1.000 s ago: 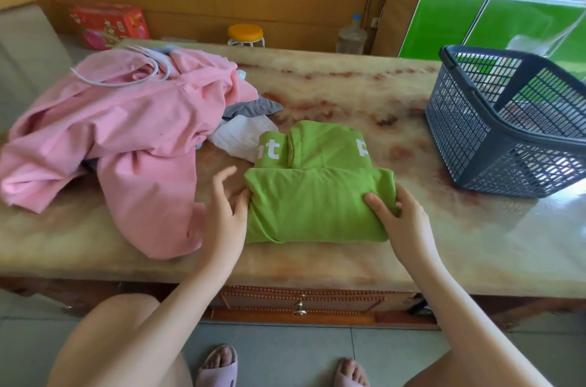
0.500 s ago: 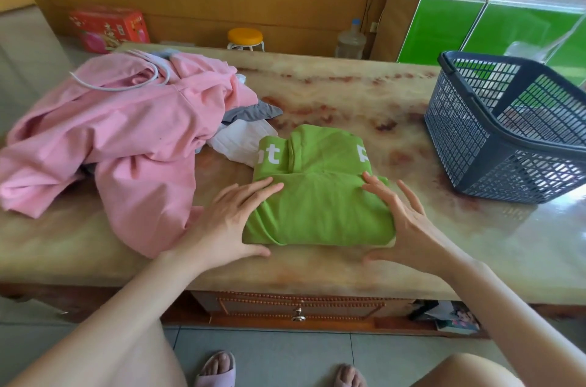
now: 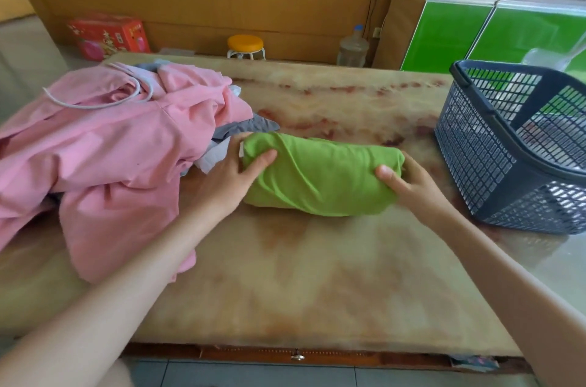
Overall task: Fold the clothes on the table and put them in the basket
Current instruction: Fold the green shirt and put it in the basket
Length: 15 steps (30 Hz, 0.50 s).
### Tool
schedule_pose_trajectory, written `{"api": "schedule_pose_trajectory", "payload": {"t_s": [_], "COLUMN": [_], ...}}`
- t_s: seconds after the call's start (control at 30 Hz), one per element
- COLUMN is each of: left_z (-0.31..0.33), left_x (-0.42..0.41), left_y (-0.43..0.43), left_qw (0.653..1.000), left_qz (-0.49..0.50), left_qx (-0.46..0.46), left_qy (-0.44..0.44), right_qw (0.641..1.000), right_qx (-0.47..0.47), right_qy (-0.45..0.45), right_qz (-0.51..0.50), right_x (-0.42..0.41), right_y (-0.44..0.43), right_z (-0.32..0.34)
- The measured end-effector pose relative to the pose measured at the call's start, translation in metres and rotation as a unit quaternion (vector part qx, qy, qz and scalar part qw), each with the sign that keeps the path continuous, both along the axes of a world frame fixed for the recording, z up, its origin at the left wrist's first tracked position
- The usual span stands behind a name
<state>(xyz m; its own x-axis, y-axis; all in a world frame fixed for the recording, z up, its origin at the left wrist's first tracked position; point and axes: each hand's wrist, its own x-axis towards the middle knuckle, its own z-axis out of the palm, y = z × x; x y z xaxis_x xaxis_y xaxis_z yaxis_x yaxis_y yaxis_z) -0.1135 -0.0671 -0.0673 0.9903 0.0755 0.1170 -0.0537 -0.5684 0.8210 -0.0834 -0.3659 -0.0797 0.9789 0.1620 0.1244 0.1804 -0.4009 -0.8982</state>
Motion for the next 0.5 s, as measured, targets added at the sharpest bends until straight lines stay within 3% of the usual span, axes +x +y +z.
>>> {"api": "schedule_pose_trajectory", "payload": {"t_s": [0.13,0.23,0.33,0.5], "left_z": [0.000,-0.006,-0.012,0.002], "left_x": [0.039,0.058,0.063,0.051], "left_y": [-0.009,-0.008,-0.004,-0.004], "left_qw": [0.991,0.983,0.982,0.977], "left_qz": [0.082,0.113,0.118,0.094], "left_qx": [0.029,0.075,0.080,0.067], "left_qy": [0.104,0.127,0.122,0.181], "right_qw": [0.997,0.999,0.999,0.994], "right_qx": [-0.004,0.020,-0.033,-0.054], "right_qy": [-0.003,0.022,0.022,0.043], "right_qz": [-0.074,-0.029,0.005,-0.086], "right_x": [0.024,0.027,0.017,0.020], "right_y": [0.020,0.022,0.022,0.026], "right_z": [0.000,0.004,0.002,0.009]}}
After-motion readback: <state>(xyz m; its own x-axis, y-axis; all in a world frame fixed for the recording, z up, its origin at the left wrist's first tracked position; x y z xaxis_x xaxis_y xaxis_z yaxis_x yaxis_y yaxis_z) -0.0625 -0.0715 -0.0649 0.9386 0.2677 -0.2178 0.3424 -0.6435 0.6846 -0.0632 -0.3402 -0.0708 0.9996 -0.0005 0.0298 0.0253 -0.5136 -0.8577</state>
